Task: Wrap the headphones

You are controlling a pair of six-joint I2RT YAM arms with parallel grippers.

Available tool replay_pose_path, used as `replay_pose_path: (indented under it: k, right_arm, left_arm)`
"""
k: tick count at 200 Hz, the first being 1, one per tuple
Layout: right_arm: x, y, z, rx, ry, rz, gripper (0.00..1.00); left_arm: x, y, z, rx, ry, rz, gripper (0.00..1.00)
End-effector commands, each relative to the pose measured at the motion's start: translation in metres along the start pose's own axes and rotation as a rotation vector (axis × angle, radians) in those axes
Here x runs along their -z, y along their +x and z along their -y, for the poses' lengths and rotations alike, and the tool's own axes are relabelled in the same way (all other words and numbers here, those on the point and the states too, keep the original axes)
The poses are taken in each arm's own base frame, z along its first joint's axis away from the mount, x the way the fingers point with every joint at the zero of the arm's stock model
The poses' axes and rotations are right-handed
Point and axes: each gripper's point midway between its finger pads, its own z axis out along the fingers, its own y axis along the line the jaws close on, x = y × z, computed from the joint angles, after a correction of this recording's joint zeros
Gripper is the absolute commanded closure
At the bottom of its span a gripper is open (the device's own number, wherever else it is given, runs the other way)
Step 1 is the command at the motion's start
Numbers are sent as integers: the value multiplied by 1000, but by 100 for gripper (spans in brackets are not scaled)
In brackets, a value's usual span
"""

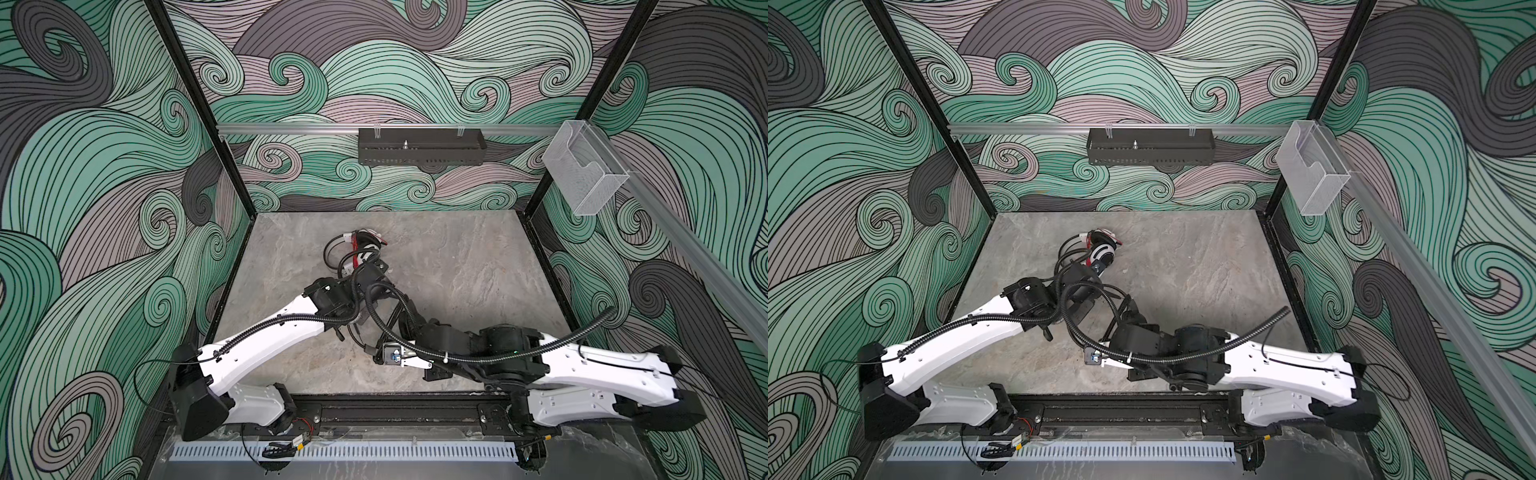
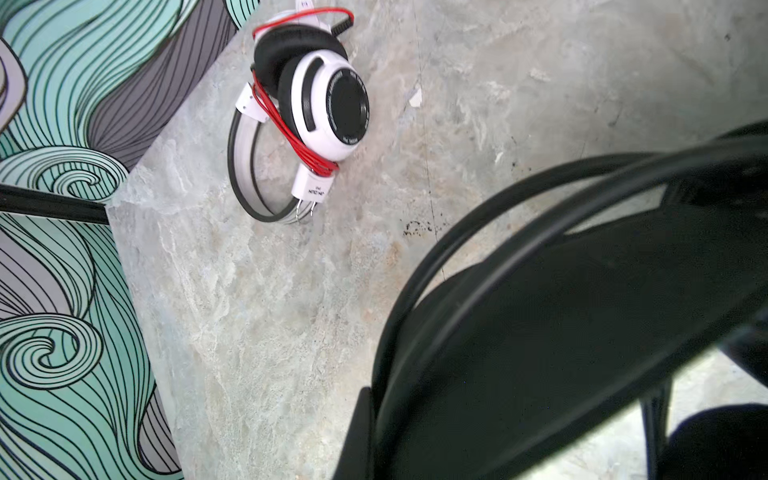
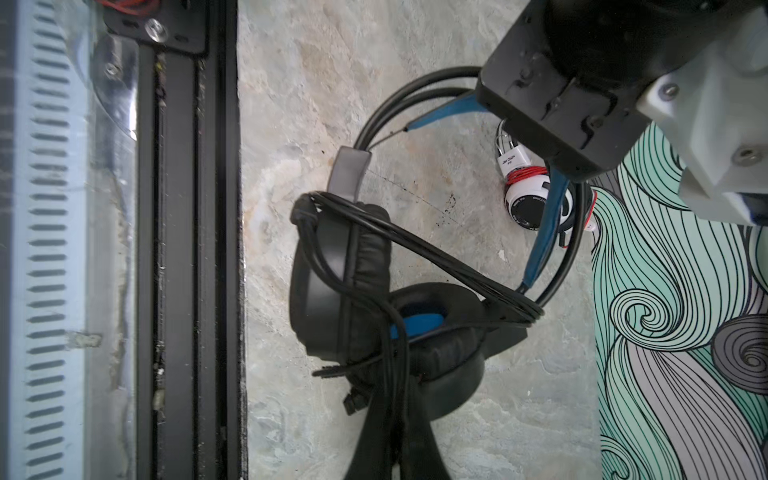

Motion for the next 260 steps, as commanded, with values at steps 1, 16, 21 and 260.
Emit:
replay_pose_path:
  k: [1, 16, 21, 260]
  right_arm:
    - [-7, 11, 19, 16, 12, -48, 100]
    - [-11, 19, 29, -6, 18, -70, 100]
    - [-13, 22, 32, -12, 21, -76, 100]
    - [-59, 83, 89, 119, 162, -232, 97]
  left_arm:
    - [-2, -24, 18, 10, 84, 80, 100]
    - [-9, -16, 25, 4, 110, 15, 100]
    - [-11, -14, 27, 1, 118, 2, 100]
    - [-15, 2, 63, 19, 312, 34, 100]
